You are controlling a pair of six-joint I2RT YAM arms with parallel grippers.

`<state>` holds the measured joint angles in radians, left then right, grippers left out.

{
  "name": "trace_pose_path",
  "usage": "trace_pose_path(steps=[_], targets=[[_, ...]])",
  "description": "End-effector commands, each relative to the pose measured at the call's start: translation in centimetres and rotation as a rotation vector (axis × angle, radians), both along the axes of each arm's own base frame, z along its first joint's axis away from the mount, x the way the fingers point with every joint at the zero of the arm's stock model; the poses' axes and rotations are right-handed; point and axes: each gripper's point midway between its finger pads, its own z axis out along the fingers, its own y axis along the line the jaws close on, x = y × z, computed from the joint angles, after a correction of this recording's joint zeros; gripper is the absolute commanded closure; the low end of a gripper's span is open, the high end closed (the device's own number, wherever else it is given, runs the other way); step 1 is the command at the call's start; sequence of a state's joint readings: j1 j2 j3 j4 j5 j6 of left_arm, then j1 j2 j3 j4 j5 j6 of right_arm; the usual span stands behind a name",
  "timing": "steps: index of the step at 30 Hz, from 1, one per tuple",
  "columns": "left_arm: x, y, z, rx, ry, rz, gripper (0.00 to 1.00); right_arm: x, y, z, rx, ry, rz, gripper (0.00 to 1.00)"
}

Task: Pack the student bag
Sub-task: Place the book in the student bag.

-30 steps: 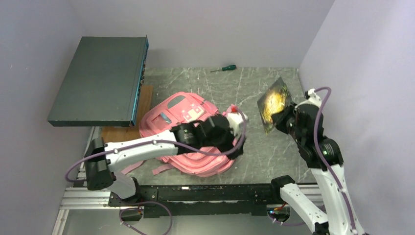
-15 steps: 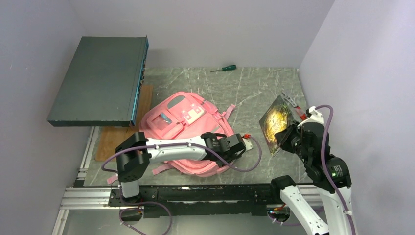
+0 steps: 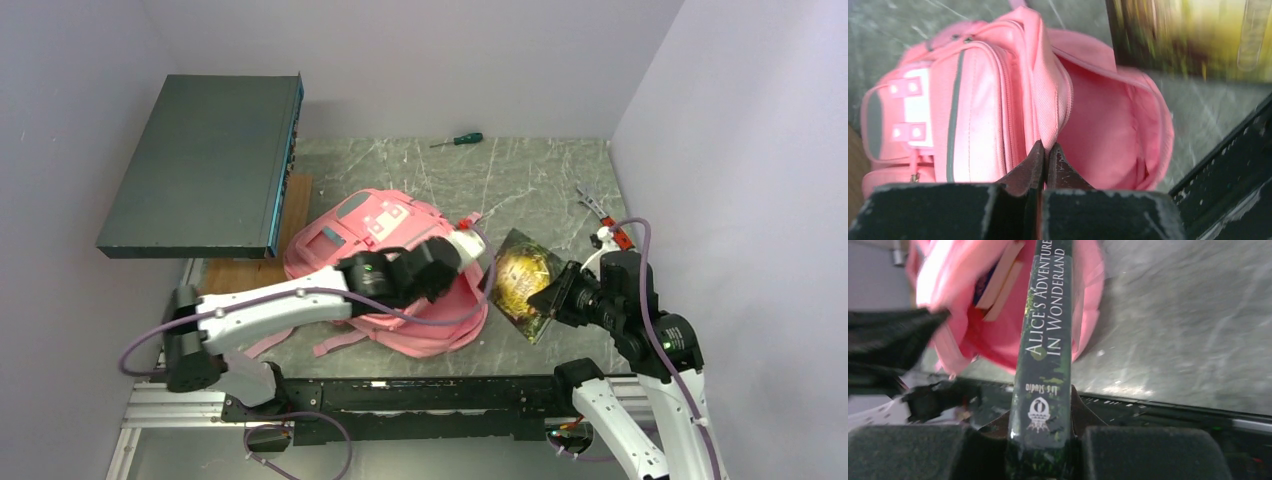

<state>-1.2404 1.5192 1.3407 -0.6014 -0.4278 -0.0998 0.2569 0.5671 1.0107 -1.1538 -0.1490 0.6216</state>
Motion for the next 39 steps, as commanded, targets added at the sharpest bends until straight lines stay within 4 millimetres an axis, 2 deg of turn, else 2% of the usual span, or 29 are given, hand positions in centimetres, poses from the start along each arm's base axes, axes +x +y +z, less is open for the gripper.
trace_pose_path(steps=[1, 5, 6, 7, 8, 10, 15, 21, 24, 26, 30, 33, 34, 36, 37, 39], targets=[[3.9, 2.1, 8.6, -0.309, -0.13, 0.176, 1.0, -0.4, 5.8, 4.8, 0.345, -0.065, 0.183, 1.0], [4.0, 2.7, 11.4, -0.46, -0.174, 0.145, 1.0, -0.5, 9.4, 4.5, 0.634, 0.024, 0.274, 1.0], [3.8, 2.7, 12.0, -0.486, -0.181, 0.128, 1.0, 0.0, 10.0, 4.2, 0.704, 0.028, 0.279, 1.0], [3.6, 2.7, 12.7, -0.511, -0.186, 0.115, 1.0, 0.9, 10.6, 5.2, 0.778, -0.031, 0.304, 1.0], [3.3, 2.6, 13.1, -0.529, -0.186, 0.097, 1.0, 1.5, 11.0, 4.2, 0.844, -0.011, 0.3, 1.0], [3.0, 2.3, 13.8, -0.541, -0.179, 0.074, 1.0, 2.8, 11.6, 4.7, 0.936, -0.045, 0.312, 1.0], [2.3, 1.0, 14.6, -0.547, -0.162, -0.003, 1.0, 6.6, 13.7, 3.1, 0.974, -0.046, 0.33, 1.0], [2.0, 0.1, 15.6, -0.509, -0.178, -0.102, 1.0, 10.0, 20.2, 1.3, 0.856, -0.112, 0.441, 1.0], [2.7, 1.2, 16.1, -0.472, -0.227, -0.097, 1.0, 11.7, 22.1, 0.4, 0.8, -0.234, 0.404, 1.0], [2.8, 1.7, 16.4, -0.462, -0.245, -0.102, 1.0, 12.1, 23.1, -0.2, 0.758, -0.287, 0.401, 1.0], [2.8, 2.1, 16.7, -0.461, -0.252, -0.108, 1.0, 12.9, 24.5, -0.3, 0.783, -0.367, 0.39, 1.0], [2.6, 2.0, 17.1, -0.481, -0.252, -0.121, 1.0, 14.1, 26.4, -0.2, 0.821, -0.407, 0.382, 1.0], [2.6, 1.9, 17.2, -0.485, -0.249, -0.121, 1.0, 14.8, 27.2, -0.7, 0.813, -0.416, 0.366, 0.95], [2.7, 1.9, 17.1, -0.48, -0.245, -0.115, 1.0, 15.4, 28.6, -1.7, 0.804, -0.426, 0.347, 0.79], [2.9, 2.0, 16.9, -0.474, -0.245, -0.105, 1.0, 15.7, 28.6, -2.8, 0.797, -0.399, 0.327, 0.67], [3.2, 2.2, 16.5, -0.461, -0.241, -0.079, 1.0, 15.0, 27.1, -5.9, 0.771, -0.3, 0.284, 0.53]])
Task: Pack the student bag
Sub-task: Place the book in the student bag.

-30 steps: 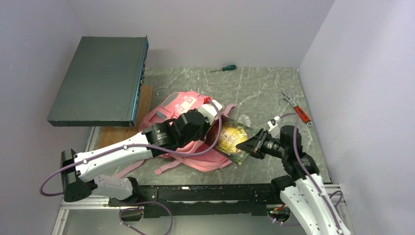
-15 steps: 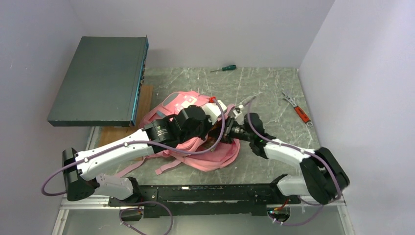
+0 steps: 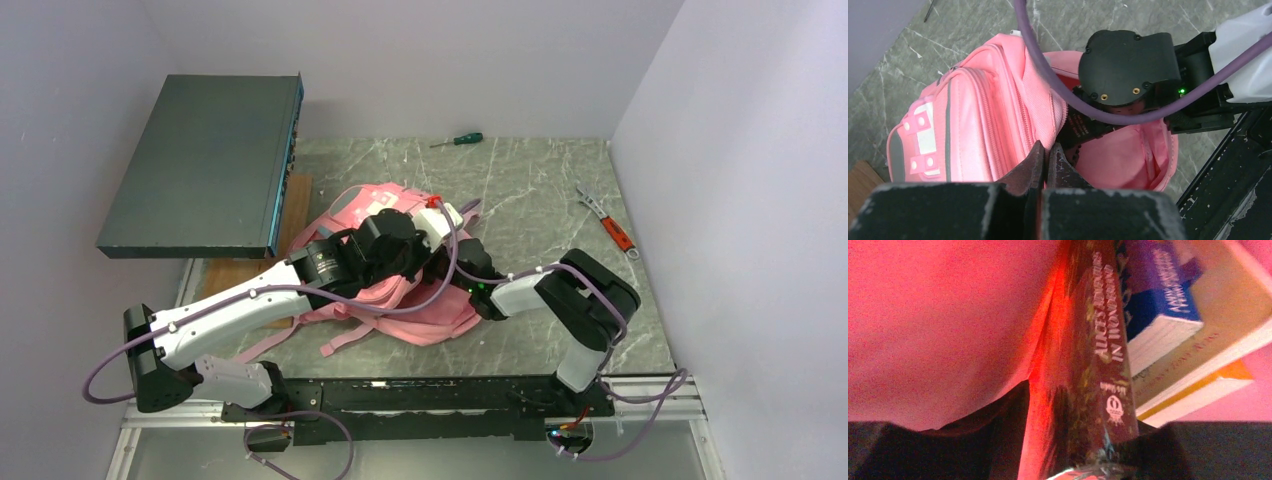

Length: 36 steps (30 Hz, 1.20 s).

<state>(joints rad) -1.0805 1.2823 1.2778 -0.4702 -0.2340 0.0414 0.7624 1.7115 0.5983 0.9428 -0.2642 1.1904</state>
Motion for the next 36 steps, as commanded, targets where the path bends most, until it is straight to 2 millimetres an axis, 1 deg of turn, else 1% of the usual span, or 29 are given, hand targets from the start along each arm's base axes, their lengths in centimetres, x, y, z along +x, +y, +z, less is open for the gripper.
trace_pose_path(steps=[1, 3, 5, 6, 8, 9, 10, 12, 13, 14, 16, 17, 18, 19, 20, 21, 22, 24, 25, 27, 28, 29, 30, 32, 33, 34, 36], targets=[[0.6, -0.6, 8.5, -0.223, -0.131, 0.013, 1.0, 1.7, -1.8, 3.0, 0.091, -0.108, -0.116, 0.48], [0.9, -0.3, 8.2, -0.222, -0.132, 0.029, 1.0, 0.2, -3.2, 1.9, 0.04, -0.067, -0.072, 0.41], [1.0, -0.1, 8.0, -0.222, -0.127, 0.036, 1.0, -0.8, -4.7, 0.4, -0.09, -0.043, -0.056, 0.28], [1.0, -0.1, 8.0, -0.224, -0.122, 0.037, 1.0, -1.6, -5.0, -0.1, -0.14, -0.036, -0.024, 0.27], [1.0, 0.0, 8.0, -0.234, -0.111, 0.039, 1.0, -3.0, -5.5, 0.5, -0.123, -0.06, 0.006, 0.27], [1.0, 0.1, 8.0, -0.239, -0.108, 0.04, 1.0, -3.3, -5.5, 0.7, -0.125, -0.067, 0.013, 0.28], [1.1, 0.1, 7.9, -0.243, -0.102, 0.043, 1.0, -3.3, -5.2, 0.6, -0.138, -0.074, 0.014, 0.31], [1.1, -0.1, 7.8, -0.243, -0.095, 0.035, 1.0, -2.6, -3.9, 1.0, -0.12, -0.122, 0.027, 0.36], [1.0, -0.3, 7.8, -0.259, -0.071, 0.038, 1.0, -2.0, -2.9, 1.2, -0.099, -0.141, 0.041, 0.44], [0.9, -0.4, 7.7, -0.26, -0.058, 0.037, 1.0, -1.3, -2.0, 0.7, -0.084, -0.132, 0.051, 0.55], [0.9, -0.4, 7.5, -0.246, -0.043, 0.04, 1.0, 0.3, -0.1, 2.4, -0.014, -0.168, 0.059, 0.72], [0.9, -0.5, 7.2, -0.239, -0.039, 0.039, 1.0, 0.7, 0.2, 2.3, -0.015, -0.167, 0.05, 0.8], [0.9, -0.4, 7.0, -0.233, -0.04, 0.042, 1.0, 1.0, 0.0, 1.9, -0.035, -0.161, 0.032, 0.83], [1.0, -0.4, 6.7, -0.228, -0.037, 0.046, 1.0, 1.1, -0.4, 1.5, -0.06, -0.159, 0.025, 0.83], [1.2, -0.4, 6.3, -0.224, -0.035, 0.054, 1.0, 1.0, -1.2, 1.0, -0.098, -0.152, 0.023, 0.83], [1.4, -0.6, 6.0, -0.227, -0.033, 0.056, 1.0, 0.5, -2.6, 0.1, -0.156, -0.125, 0.013, 0.81], [1.5, -0.9, 5.7, -0.232, -0.027, 0.055, 1.0, -0.3, -4.3, -0.6, -0.22, -0.11, -0.009, 0.78], [2.1, -1.5, 4.7, -0.234, -0.007, 0.071, 1.0, -1.9, -8.3, -1.8, -0.389, -0.06, -0.068, 0.58], [2.8, -1.8, 4.1, -0.243, 0.008, 0.099, 1.0, -2.6, -10.1, -1.8, -0.465, -0.035, -0.08, 0.53], [4.8, -2.1, 3.2, -0.271, 0.053, 0.174, 1.0, -4.5, -13.4, -1.8, -0.606, 0.027, -0.103, 0.45], [5.9, -2.3, 3.0, -0.292, 0.079, 0.214, 1.0, -5.6, -14.9, -1.6, -0.649, 0.045, -0.109, 0.44], [7.1, -2.3, 2.7, -0.305, 0.103, 0.251, 1.0, -6.5, -16.0, -0.4, -0.654, 0.024, -0.121, 0.44], [8.2, -2.4, 2.5, -0.31, 0.127, 0.284, 1.0, -7.2, -16.7, 0.3, -0.663, -0.004, -0.119, 0.44], [9.8, -3.1, 2.7, -0.332, 0.163, 0.297, 1.0, -8.7, -17.1, 1.2, -0.654, -0.063, -0.089, 0.43], [10.4, -3.8, 3.1, -0.341, 0.179, 0.285, 1.0, -9.4, -16.8, 1.1, -0.648, -0.095, -0.06, 0.43], [10.8, -4.4, 3.1, -0.335, 0.199, 0.275, 1.0, -9.9, -16.0, 1.1, -0.629, -0.126, -0.031, 0.43], [11.3, -5.6, 3.7, -0.319, 0.224, 0.247, 1.0, -10.3, -14.3, 1.1, -0.623, -0.206, -0.028, 0.44]])
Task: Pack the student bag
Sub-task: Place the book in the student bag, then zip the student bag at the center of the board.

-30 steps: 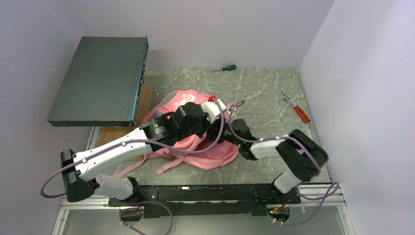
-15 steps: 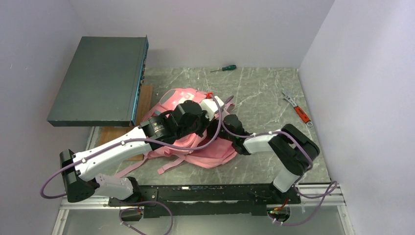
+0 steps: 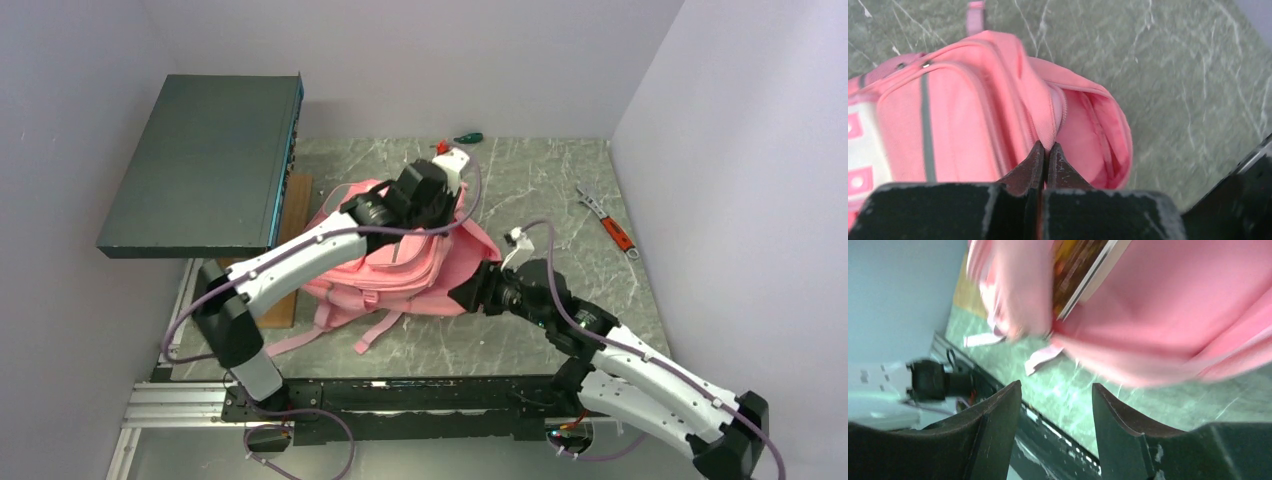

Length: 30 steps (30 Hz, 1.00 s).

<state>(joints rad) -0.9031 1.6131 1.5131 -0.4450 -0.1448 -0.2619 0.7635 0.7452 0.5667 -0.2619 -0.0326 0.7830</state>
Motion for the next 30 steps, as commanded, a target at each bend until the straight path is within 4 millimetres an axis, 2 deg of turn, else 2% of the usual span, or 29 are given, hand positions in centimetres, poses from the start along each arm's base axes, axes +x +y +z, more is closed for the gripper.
trace_pose_path(steps=[1, 5, 8, 12, 14, 17, 19, 26, 28, 30], targets=[[2.9, -2.2, 6.4, -0.142, -0.04, 0.007, 1.0, -2.5, 0.8, -3.7, -0.168, -0.063, 0.054, 0.43], [2.7, -2.7, 5.1, -0.088, 0.012, -0.029, 1.0, -2.9, 3.6, -3.8, -0.238, -0.232, -0.02, 0.43], [2.4, -2.2, 4.2, -0.067, 0.032, -0.031, 1.0, -1.3, 4.4, -5.5, -0.364, -0.315, -0.096, 0.44], [1.7, -1.8, 3.6, -0.071, 0.048, -0.042, 1.0, 1.0, 5.1, -6.3, -0.459, -0.429, -0.176, 0.44], [1.5, -1.6, 3.6, -0.064, 0.051, -0.042, 1.0, 1.6, 5.7, -6.2, -0.466, -0.457, -0.2, 0.45], [1.4, -1.3, 3.6, -0.062, 0.056, -0.037, 1.0, 1.9, 8.0, -5.2, -0.435, -0.484, -0.163, 0.46], [1.3, -1.4, 3.6, -0.064, 0.06, -0.041, 1.0, 2.0, 8.9, -5.3, -0.42, -0.487, -0.151, 0.47], [1.4, -1.6, 4.3, -0.074, 0.064, -0.046, 1.0, 2.9, 10.8, -6.3, -0.42, -0.472, -0.152, 0.47], [1.3, -1.7, 4.5, -0.079, 0.066, -0.046, 1.0, 3.6, 10.5, -7.0, -0.478, -0.466, -0.199, 0.51], [1.3, -1.6, 4.7, -0.078, 0.064, -0.047, 1.0, 4.0, 9.9, -7.5, -0.519, -0.469, -0.236, 0.59]])
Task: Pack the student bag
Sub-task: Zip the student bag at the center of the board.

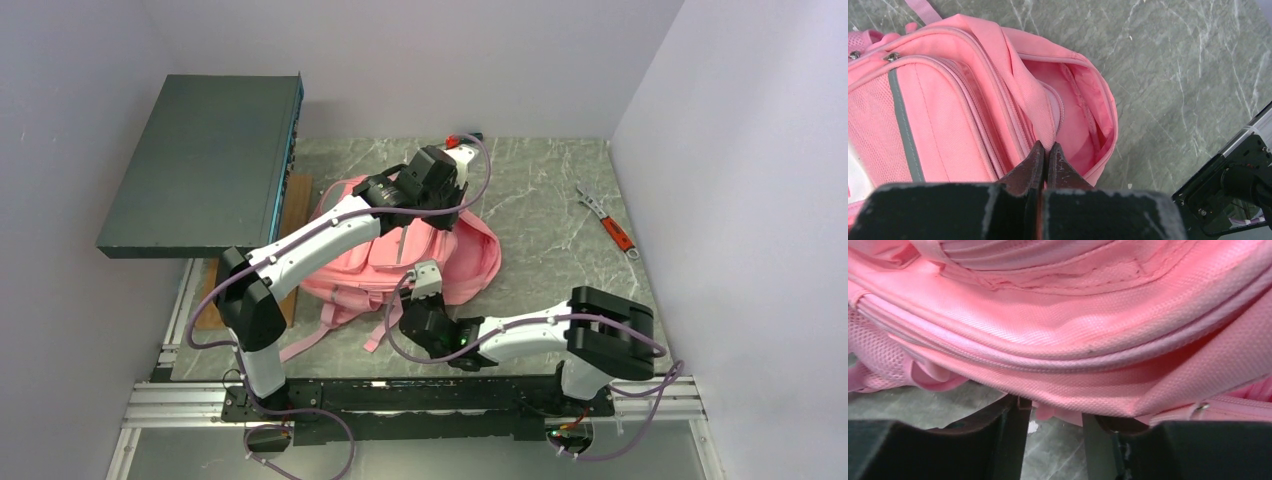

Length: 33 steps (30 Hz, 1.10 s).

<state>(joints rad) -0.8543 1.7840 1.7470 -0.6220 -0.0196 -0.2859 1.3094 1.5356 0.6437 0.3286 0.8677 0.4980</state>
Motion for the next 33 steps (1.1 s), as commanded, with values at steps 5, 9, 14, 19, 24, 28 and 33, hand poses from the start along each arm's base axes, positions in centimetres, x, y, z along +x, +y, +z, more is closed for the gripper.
trace_pose_path(steps=[5, 9, 14, 19, 24, 28, 33], targets=[[0.0, 1.1, 5.5, -0.079, -0.09, 0.022, 0.95, 1.2, -0.4, 1.4, 0.019, -0.047, -0.096, 0.94], [-0.4, 3.7, 4.9, -0.033, -0.088, 0.065, 0.41, -0.3, 0.0, 1.0, 0.053, -0.007, 0.033, 1.0], [-4.7, 11.1, 5.4, -0.044, -0.094, 0.213, 0.0, -2.0, 0.3, 0.5, 0.098, 0.054, 0.163, 1.0], [-11.3, 14.7, 0.9, -0.312, 0.154, 0.395, 0.1, -2.8, 1.3, 0.3, 0.18, 0.128, 0.281, 1.0], [-14.4, 16.0, -5.7, -0.443, 0.44, 0.632, 0.11, -3.1, 1.2, 0.7, 0.196, 0.165, 0.325, 1.0], [-13.0, 16.1, -8.3, -0.5, 0.45, 0.766, 0.08, -3.3, 0.8, 1.3, 0.189, 0.166, 0.342, 1.0], [-11.1, 13.7, -10.1, -0.567, 0.464, 0.786, 0.0, -4.0, 0.7, 1.1, 0.158, 0.175, 0.387, 1.0]])
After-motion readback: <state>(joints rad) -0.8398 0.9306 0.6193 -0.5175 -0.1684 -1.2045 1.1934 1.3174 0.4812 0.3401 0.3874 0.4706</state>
